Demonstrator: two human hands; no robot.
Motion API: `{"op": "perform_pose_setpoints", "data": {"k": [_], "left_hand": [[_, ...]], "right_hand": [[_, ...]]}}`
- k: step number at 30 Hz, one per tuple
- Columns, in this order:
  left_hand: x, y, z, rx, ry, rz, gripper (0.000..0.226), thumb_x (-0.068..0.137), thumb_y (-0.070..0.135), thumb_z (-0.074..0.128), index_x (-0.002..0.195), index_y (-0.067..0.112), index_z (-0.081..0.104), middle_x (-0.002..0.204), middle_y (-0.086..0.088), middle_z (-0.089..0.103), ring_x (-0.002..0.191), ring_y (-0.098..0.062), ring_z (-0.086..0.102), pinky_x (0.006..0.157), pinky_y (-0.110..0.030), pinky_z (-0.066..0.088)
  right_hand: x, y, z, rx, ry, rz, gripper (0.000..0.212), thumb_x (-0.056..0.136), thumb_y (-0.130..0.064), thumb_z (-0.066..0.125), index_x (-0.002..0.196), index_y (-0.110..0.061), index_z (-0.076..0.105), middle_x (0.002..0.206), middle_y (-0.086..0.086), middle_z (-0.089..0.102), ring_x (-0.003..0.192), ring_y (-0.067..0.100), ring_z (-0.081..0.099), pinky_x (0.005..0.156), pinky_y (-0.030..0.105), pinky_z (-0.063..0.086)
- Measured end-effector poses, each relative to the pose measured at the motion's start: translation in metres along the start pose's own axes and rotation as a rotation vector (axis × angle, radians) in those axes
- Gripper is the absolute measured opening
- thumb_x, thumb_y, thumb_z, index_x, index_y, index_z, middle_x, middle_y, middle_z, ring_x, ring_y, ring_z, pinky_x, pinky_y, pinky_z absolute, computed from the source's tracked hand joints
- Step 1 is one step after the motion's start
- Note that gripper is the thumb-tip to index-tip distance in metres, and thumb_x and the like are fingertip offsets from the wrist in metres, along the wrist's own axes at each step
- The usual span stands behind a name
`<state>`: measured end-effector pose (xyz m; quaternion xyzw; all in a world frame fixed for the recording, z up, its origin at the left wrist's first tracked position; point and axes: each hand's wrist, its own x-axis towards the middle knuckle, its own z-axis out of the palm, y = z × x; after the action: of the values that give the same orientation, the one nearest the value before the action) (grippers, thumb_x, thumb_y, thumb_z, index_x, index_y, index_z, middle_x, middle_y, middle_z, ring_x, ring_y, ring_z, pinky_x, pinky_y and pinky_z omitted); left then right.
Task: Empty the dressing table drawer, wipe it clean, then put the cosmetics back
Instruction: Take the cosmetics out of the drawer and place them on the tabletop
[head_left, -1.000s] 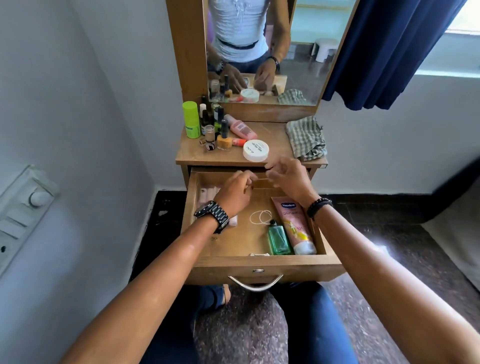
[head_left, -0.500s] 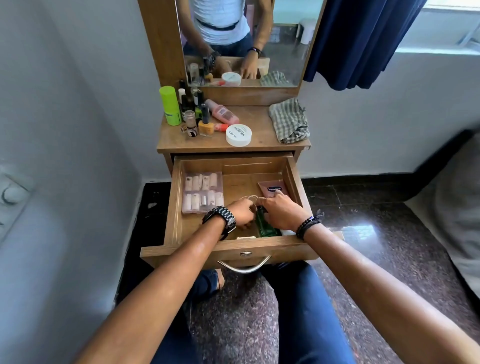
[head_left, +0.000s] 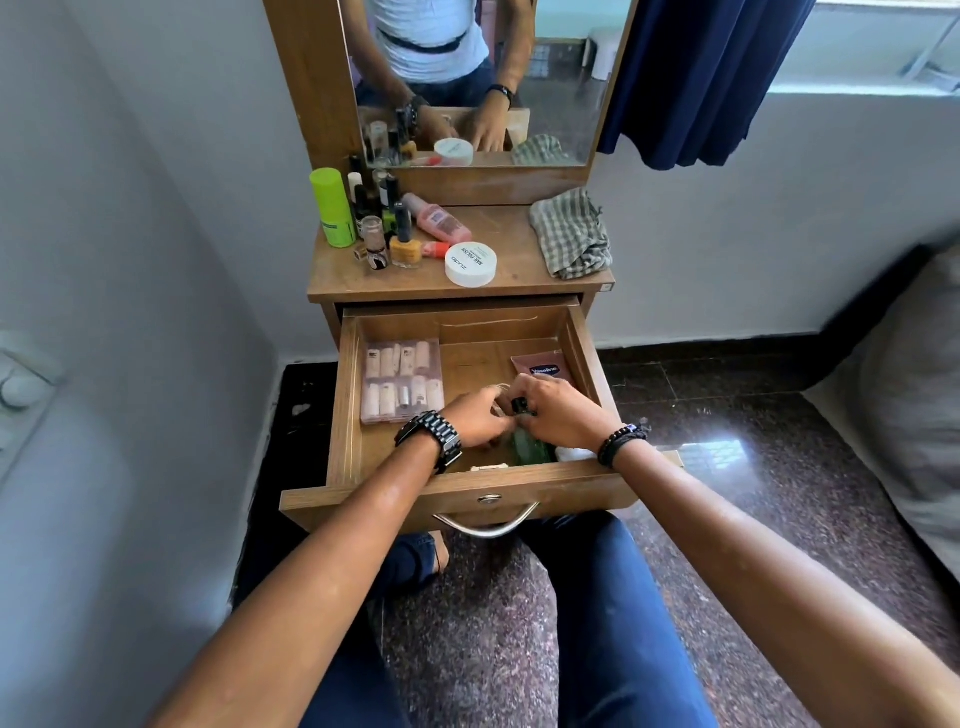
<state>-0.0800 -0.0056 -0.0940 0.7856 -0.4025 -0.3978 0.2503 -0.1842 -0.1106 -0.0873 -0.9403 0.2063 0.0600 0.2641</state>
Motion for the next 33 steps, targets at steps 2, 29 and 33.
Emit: {"op": "perform_pose_setpoints", "data": {"k": [2,29,33], "left_hand": [[-0.001,0.0,-0.001,0.048,0.006,0.018,0.034,0.084,0.028,0.062,0.114,0.019,0.048,0.1,-0.004,0.062,0.087,-0.021,0.061,0.076,-0.032,0.05],[0.01,-0.005,-0.012,0.037,0.542,-0.003,0.041,0.089,0.027,0.058,0.12,0.003,0.047,0.126,-0.013,0.052,0.115,-0.027,0.05,0.092,-0.033,0.042],[0.01,-0.006,-0.012,0.012,0.57,-0.004,0.033,0.088,0.026,0.06,0.11,0.004,0.05,0.116,-0.014,0.057,0.105,-0.027,0.055,0.081,-0.031,0.043]], "right_hand": [[-0.002,0.001,-0.003,0.075,0.051,0.008,0.028,0.085,-0.012,0.065,0.111,-0.012,0.057,0.116,0.005,0.057,0.101,0.018,0.053,0.082,0.021,0.039],[0.003,-0.006,0.01,-0.097,0.074,0.392,0.056,0.091,-0.015,0.055,0.139,-0.014,0.027,0.13,0.02,0.041,0.119,0.042,0.044,0.1,0.046,0.04],[0.002,-0.006,0.015,-0.145,0.109,0.427,0.054,0.088,-0.017,0.058,0.134,-0.016,0.03,0.127,0.019,0.04,0.116,0.041,0.046,0.094,0.044,0.044]]}}
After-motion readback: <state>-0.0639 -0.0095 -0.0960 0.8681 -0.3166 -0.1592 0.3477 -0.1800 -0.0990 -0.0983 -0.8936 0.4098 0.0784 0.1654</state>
